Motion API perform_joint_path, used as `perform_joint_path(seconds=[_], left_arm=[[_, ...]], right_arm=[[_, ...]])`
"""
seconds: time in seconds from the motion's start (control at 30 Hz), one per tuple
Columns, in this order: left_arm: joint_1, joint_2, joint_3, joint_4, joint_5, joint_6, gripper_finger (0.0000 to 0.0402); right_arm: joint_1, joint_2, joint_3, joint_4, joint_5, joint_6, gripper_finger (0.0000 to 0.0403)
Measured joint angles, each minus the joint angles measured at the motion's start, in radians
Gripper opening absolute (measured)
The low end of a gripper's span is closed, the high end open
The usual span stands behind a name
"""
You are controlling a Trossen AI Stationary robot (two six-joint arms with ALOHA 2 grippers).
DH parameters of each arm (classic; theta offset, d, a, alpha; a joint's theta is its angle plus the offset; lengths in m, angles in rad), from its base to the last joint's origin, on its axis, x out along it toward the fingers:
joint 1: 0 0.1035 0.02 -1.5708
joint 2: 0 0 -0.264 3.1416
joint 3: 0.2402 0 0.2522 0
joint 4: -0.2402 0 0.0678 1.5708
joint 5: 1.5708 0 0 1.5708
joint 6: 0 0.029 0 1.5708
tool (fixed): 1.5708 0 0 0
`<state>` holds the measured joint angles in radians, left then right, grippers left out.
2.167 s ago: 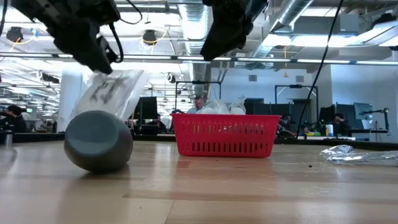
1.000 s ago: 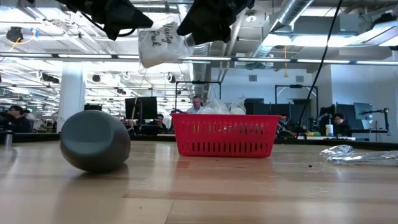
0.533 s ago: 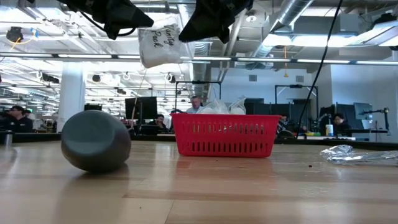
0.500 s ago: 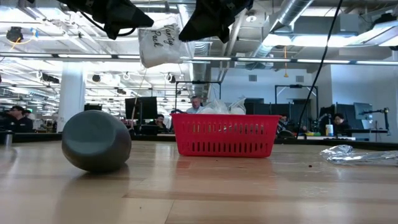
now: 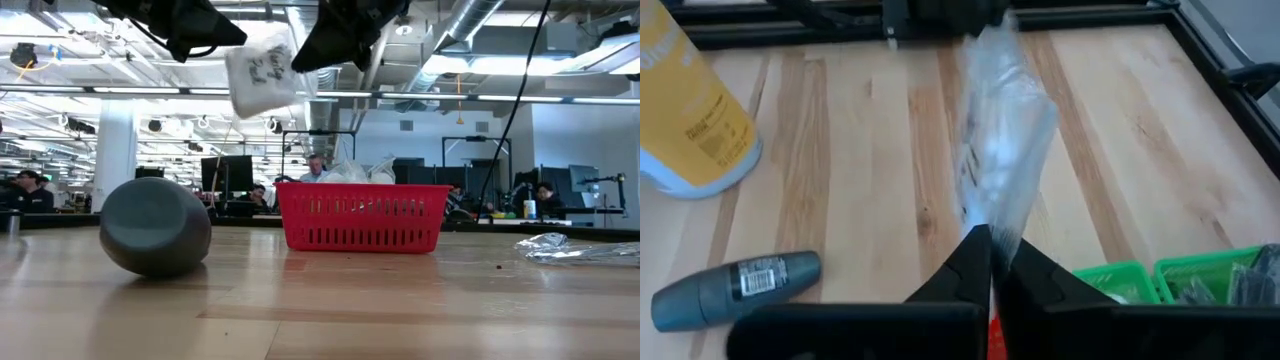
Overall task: Pick & Place Travel size toiletries
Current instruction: Put the white cotton pack into the top green bin
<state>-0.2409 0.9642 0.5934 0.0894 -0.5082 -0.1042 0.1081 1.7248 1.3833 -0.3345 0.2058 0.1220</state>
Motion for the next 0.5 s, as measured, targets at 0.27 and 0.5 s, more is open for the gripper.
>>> perform_joint_path(seconds=[0.27,0.5], left_arm=[[0.000,0.000,0.000,-0.026,-0.052,0.003,0.0081],[-0.001,0.000,0.000,-0.030,-0.042,-0.002,0.0119]], right_arm=[[-0.024,0.000,-0.001,-0.091,0.001,0.048,0.0000],[-0.073,0.000,-0.001,-0.226,0.001,0.100,0.0000]])
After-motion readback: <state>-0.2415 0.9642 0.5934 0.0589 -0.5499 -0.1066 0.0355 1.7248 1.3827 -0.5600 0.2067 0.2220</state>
